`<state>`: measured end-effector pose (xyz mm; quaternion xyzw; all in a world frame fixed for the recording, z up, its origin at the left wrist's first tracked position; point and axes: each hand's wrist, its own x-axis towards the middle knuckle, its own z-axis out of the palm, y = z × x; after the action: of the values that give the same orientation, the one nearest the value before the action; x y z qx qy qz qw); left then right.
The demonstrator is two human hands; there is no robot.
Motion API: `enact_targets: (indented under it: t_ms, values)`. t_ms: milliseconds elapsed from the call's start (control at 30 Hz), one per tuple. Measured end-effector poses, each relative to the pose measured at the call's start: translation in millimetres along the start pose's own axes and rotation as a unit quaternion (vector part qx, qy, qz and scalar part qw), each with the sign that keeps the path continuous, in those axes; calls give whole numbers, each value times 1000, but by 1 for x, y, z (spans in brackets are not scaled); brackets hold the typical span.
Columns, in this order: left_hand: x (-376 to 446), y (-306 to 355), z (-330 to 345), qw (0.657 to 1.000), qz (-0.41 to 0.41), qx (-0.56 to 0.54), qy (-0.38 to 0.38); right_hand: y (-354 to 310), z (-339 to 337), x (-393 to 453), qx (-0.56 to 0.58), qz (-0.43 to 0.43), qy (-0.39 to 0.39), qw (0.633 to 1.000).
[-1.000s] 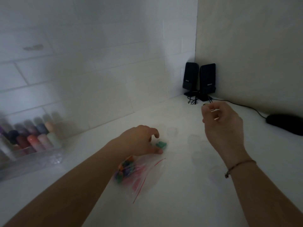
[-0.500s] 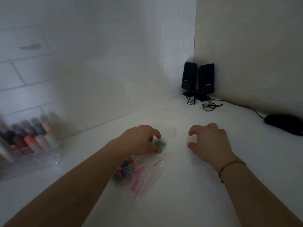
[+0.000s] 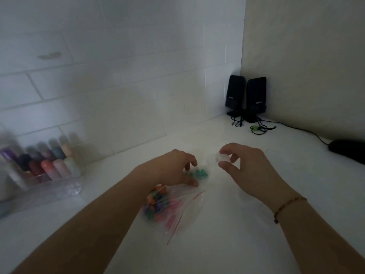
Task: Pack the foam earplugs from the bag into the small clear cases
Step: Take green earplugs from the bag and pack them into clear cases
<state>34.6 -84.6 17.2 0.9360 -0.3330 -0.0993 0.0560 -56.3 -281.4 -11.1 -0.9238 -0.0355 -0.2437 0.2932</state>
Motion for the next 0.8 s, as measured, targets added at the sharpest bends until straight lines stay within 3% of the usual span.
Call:
enact_targets:
  t_ms: [100,167,233,300,400,533,600,800]
  values:
    - [-12,2,-2,996,10,-20,92,-8,-3,-2,4,-46,9,999]
    - [-30,4,-6,968,17,-197,154,-22,-8,-4,24,-90,23,995]
    - [-52,6,-9,875,44,-474,85,-42,-13,-9,61,-144,38,987]
    - [-72,3,-7,776,86,-625,10,-59,-10,-15,76,-197,40,977]
    - [-83,-6,5,711,138,-690,-5,-72,4,-23,60,-231,32,971]
    - [-81,-11,13,630,131,-765,30,-77,16,-24,62,-232,80,967]
    - [-81,-14,15,615,134,-775,51,-77,19,-23,57,-226,95,968]
    - [-83,-12,18,633,113,-761,85,-77,30,-21,-4,-223,119,967]
